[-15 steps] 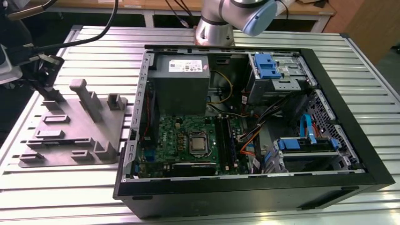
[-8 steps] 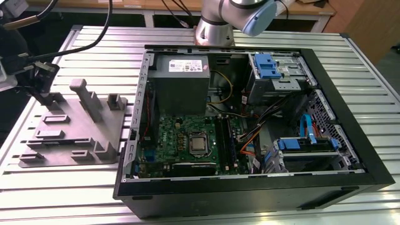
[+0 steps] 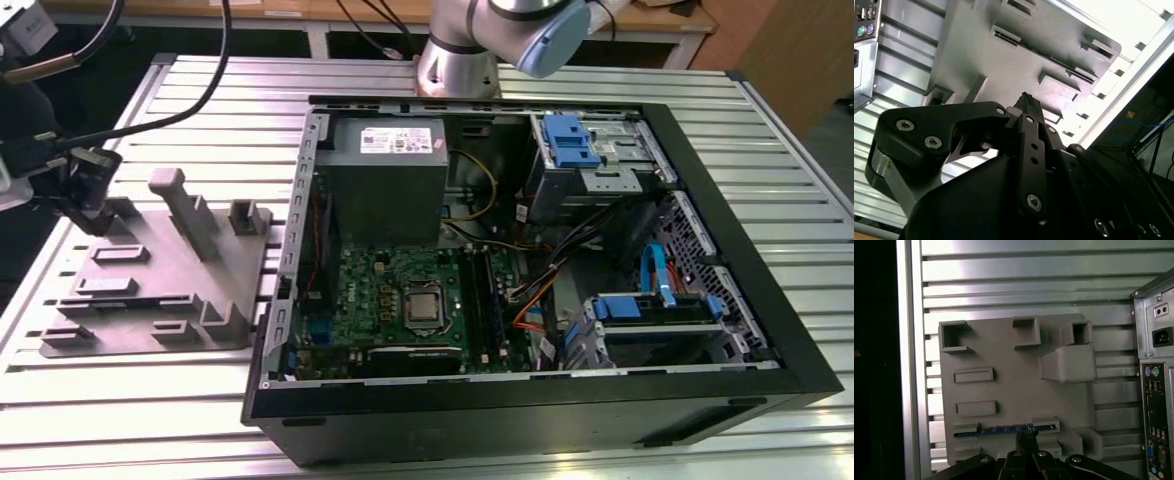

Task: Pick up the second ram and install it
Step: 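Reach for the second ram, then pick up the second ram and move it above second insertion slot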

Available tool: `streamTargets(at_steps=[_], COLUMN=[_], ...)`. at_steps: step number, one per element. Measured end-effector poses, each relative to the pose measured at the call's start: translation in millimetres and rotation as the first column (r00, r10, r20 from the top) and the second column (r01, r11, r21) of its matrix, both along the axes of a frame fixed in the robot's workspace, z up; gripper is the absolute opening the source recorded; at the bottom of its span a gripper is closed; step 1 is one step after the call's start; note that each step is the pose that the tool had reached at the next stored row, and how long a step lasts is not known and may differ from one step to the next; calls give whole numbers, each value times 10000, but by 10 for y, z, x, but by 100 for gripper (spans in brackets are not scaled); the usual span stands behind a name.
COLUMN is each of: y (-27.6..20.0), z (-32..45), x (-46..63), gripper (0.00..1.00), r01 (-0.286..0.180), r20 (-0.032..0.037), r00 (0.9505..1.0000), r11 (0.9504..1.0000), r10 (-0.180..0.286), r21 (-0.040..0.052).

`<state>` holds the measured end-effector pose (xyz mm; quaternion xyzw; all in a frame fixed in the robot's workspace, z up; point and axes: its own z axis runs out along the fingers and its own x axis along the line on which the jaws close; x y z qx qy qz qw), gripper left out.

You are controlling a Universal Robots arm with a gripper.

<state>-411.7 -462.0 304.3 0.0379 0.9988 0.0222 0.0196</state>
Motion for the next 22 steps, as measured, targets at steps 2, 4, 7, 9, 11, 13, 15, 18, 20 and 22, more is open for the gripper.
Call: streamTargets(at_steps=[2, 4, 7, 9, 11, 13, 15, 18, 20, 22], y=[-4, -9, -15, -15, -15, -15, -15, -15, -14, -15], z=[-30, -56, -96, -107, -107, -109, -110, -110, -110, -110], x=[-21, -38, -57, -61, -61, -61, -62, -62, -62, -62], gripper=[10, 10, 10, 10, 10, 10, 10, 10, 10, 10], r01=[0, -1, 0, 0, 0, 0, 0, 0, 1, 1], r20=[1, 1, 1, 0, -1, 0, 0, 1, 1, 0], r00=[10000, 10000, 10000, 10000, 10000, 10000, 10000, 10000, 10000, 10000], r11=[10000, 10000, 10000, 10000, 10000, 10000, 10000, 10000, 10000, 10000], r10=[0, 1, 0, 0, 0, 0, 0, 0, -1, -1], r21=[1, 0, 1, 0, -1, 0, 0, 6, 15, 23])
